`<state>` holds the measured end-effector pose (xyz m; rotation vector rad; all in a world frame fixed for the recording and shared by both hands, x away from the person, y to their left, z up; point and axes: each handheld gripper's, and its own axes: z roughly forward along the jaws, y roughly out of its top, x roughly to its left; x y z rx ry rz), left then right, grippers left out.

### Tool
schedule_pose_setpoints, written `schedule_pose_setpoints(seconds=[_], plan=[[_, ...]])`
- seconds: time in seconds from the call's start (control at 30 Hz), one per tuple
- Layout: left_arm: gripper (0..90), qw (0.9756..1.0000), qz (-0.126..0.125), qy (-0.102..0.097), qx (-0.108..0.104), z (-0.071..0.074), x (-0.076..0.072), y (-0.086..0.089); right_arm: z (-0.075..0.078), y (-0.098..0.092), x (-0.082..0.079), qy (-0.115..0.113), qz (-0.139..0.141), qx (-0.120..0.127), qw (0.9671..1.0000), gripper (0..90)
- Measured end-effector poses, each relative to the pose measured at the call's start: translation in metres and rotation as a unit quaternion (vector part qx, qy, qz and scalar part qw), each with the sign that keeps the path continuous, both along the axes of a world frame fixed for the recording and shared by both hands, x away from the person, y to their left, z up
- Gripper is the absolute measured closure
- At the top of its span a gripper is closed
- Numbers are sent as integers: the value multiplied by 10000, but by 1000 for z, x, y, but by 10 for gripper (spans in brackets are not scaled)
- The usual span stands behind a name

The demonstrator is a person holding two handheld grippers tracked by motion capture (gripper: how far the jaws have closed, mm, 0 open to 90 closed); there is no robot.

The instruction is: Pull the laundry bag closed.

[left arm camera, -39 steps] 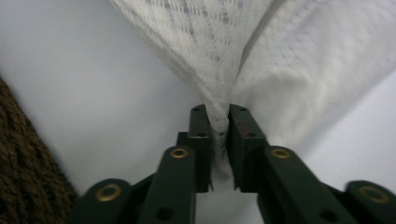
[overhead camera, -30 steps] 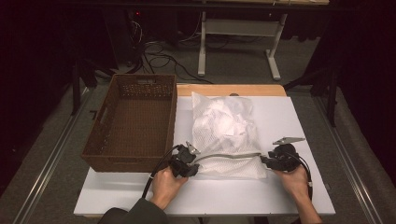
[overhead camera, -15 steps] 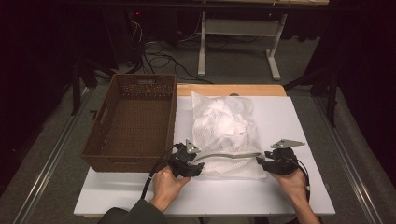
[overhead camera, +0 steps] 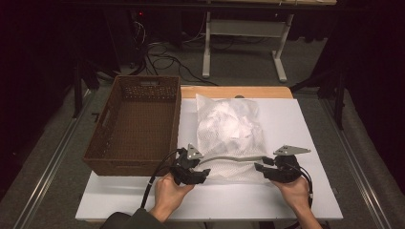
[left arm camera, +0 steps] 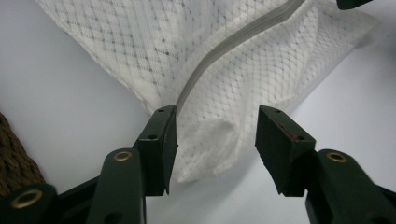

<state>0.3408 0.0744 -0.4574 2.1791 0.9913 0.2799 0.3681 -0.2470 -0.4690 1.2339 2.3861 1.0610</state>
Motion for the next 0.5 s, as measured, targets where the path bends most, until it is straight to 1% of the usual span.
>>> schedule_pose_setpoints(seconds=[0.03,0.1,0.27,0.3,0.37,0.47,0.5], plan=[[484,10000,-21,2,-2,-1,-1,1,0,2,-1,21,7,34,10000,558],[485,10000,-53,5,1,-3,-3,2,-1,5,-3,41,55,7,10000,561],[485,10000,-39,50,-38,-10,-4,3,-6,11,-6,34,196,-86,9998,565],[485,10000,-54,67,-37,-12,-4,2,-6,13,-7,73,195,-98,9997,565],[481,9998,-135,108,51,-17,-3,0,-9,15,-8,102,244,-109,9996,565],[479,9997,-153,143,114,-23,-2,-3,-14,21,-8,60,365,-327,9988,565],[478,9997,-164,145,141,-24,-1,-4,-15,23,-8,57,378,-355,9986,564]])
